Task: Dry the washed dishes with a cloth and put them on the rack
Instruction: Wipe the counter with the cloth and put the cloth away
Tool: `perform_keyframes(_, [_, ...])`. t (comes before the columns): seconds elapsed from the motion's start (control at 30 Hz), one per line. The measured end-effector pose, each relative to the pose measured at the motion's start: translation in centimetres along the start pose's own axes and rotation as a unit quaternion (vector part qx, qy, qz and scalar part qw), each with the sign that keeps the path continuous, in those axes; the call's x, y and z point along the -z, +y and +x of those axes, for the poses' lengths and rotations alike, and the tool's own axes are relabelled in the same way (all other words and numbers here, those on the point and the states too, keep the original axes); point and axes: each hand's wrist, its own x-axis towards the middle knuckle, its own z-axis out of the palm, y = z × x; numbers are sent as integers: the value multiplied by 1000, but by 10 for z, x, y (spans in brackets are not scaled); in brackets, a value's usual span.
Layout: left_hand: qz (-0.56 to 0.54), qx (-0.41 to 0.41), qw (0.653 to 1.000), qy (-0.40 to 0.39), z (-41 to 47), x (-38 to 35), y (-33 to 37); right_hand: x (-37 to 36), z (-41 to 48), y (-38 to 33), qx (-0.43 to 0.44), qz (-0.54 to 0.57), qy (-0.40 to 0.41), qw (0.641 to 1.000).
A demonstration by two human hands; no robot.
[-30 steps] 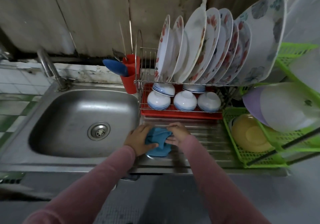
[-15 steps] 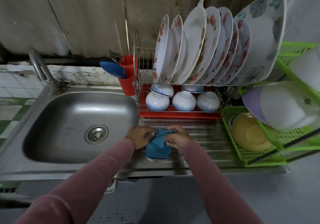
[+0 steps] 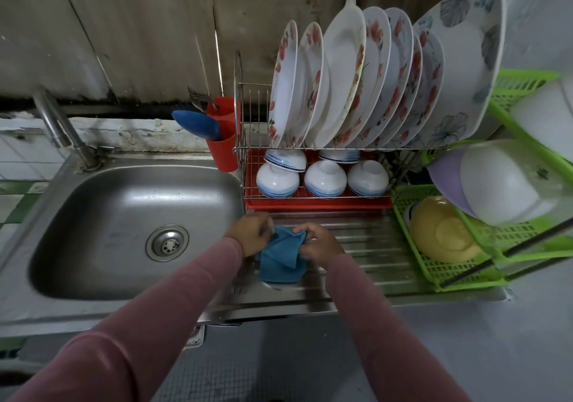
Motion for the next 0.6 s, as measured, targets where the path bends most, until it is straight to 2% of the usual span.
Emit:
perform_keyframes(0.07, [-70,-3,997,10,2,7,2,-4,3,-2,27,-19,19,999])
perform_keyframes(0.17, [-112,-3,994,7,2,12,5,-13,10,-9,38,-26,55,997])
perform_keyframes(0.33, [-241,1,970,11,-10,11,6,-22,21,-23,61,-137,166,975])
perform_keyframes(0.4, [-213,-2,977,9,-13,11,4,-23,22,-25,75,-124,149,978])
perform_keyframes(0.5, [-151,-3,988,39,-11,10,-2,-20,20,-24,95,-32,69,993])
perform_keyframes(0.6, [-193,38,979,62,-10,14,-2,-13,20,-17,111,-3,32,993])
